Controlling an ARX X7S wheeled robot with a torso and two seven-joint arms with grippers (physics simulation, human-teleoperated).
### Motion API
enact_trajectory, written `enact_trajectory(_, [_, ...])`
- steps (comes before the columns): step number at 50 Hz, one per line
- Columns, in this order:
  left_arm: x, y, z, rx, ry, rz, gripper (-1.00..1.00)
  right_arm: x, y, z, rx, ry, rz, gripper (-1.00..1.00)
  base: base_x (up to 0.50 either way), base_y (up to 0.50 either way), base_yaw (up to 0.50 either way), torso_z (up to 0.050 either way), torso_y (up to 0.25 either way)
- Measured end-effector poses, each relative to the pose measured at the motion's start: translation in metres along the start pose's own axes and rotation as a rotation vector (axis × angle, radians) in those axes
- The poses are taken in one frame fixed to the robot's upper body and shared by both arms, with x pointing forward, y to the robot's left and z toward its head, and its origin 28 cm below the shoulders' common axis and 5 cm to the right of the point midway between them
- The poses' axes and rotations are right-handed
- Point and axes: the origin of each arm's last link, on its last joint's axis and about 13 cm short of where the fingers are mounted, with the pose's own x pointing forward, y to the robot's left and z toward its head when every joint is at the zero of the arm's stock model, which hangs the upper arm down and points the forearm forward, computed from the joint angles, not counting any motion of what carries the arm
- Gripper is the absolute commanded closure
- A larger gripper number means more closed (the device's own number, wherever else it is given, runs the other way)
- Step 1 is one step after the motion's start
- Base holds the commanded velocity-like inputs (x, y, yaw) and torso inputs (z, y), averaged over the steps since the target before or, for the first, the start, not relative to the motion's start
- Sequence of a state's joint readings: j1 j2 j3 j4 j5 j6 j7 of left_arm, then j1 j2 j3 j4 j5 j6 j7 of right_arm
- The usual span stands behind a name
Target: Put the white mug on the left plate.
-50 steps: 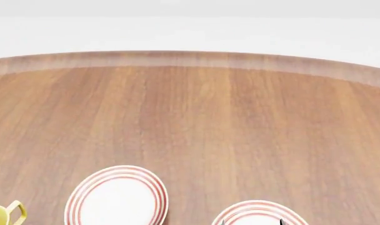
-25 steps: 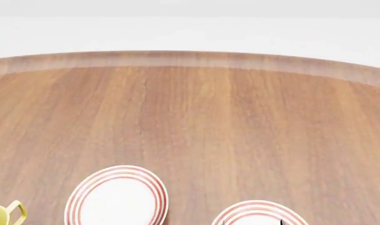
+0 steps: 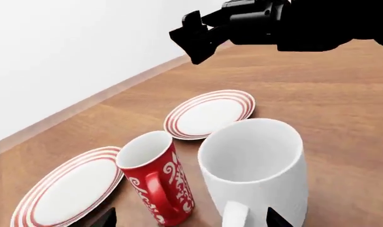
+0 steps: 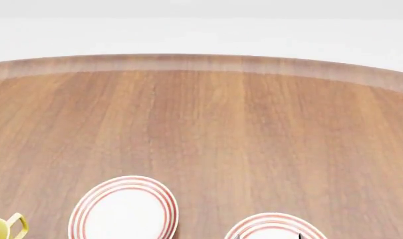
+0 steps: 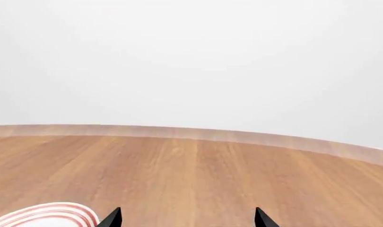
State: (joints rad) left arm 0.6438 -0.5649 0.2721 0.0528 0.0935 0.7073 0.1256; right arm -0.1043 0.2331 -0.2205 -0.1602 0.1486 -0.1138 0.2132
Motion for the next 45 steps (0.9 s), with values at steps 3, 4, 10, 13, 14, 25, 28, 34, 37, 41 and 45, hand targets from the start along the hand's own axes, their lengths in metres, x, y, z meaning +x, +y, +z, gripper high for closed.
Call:
enact_trajectory(3, [0.0,-0.001,-0.001,-0.004,0.003,-0.002,-1.0,0.0,0.0,0.0,0.0,0.001,-0.001,-1.0,0.0,0.0,0.0,0.0,0.0])
enact_trajectory(4, [-0.001,-0.001,-0.002,-0.005,0.005,-0.004,-1.0,0.0,0.0,0.0,0.0,0.001,-0.001,-1.0,0.0,0.0,0.0,0.0,0.0])
enact_trajectory(10, [-0.003,-0.004,-0.006,-0.015,0.016,-0.016,-1.0,0.0,0.0,0.0,-0.001,0.001,-0.002,-1.0,0.0,0.0,0.0,0.0,0.0])
enact_trajectory(13, [-0.003,-0.005,-0.009,-0.015,0.016,-0.015,-1.0,0.0,0.0,0.0,-0.001,0.001,-0.002,-1.0,0.0,0.0,0.0,0.0,0.0])
enact_trajectory(14, [-0.003,-0.005,-0.01,-0.016,0.015,-0.014,-1.0,0.0,0.0,0.0,-0.002,0.001,-0.002,-1.0,0.0,0.0,0.0,0.0,0.0])
enact_trajectory(25, [0.0,-0.003,-0.026,-0.044,0.008,-0.005,-1.0,0.001,0.0,-0.001,-0.004,0.003,-0.001,-1.0,0.0,0.0,0.0,0.0,0.0])
enact_trajectory(28, [0.001,-0.001,-0.031,-0.054,0.011,-0.005,-1.0,0.001,0.0,-0.001,-0.005,0.004,-0.001,-1.0,0.0,0.0,0.0,0.0,0.0])
enact_trajectory(34, [0.005,0.0,-0.036,-0.061,0.003,-0.009,-1.0,0.002,0.001,-0.001,-0.006,0.006,0.001,-1.0,0.0,0.0,0.0,0.0,0.0])
enact_trajectory(37, [0.008,0.0,-0.039,-0.059,-0.005,-0.018,-1.0,0.002,0.001,-0.001,-0.007,0.006,0.002,-1.0,0.0,0.0,0.0,0.0,0.0])
enact_trajectory(41, [0.012,0.0,-0.042,-0.057,-0.016,-0.034,-1.0,0.003,0.001,-0.001,-0.008,0.007,0.003,-1.0,0.0,0.0,0.0,0.0,0.0])
enact_trajectory(45, [0.016,0.0,-0.045,-0.054,-0.029,-0.05,-1.0,0.003,0.002,-0.001,-0.009,0.008,0.004,-1.0,0.0,0.0,0.0,0.0,0.0])
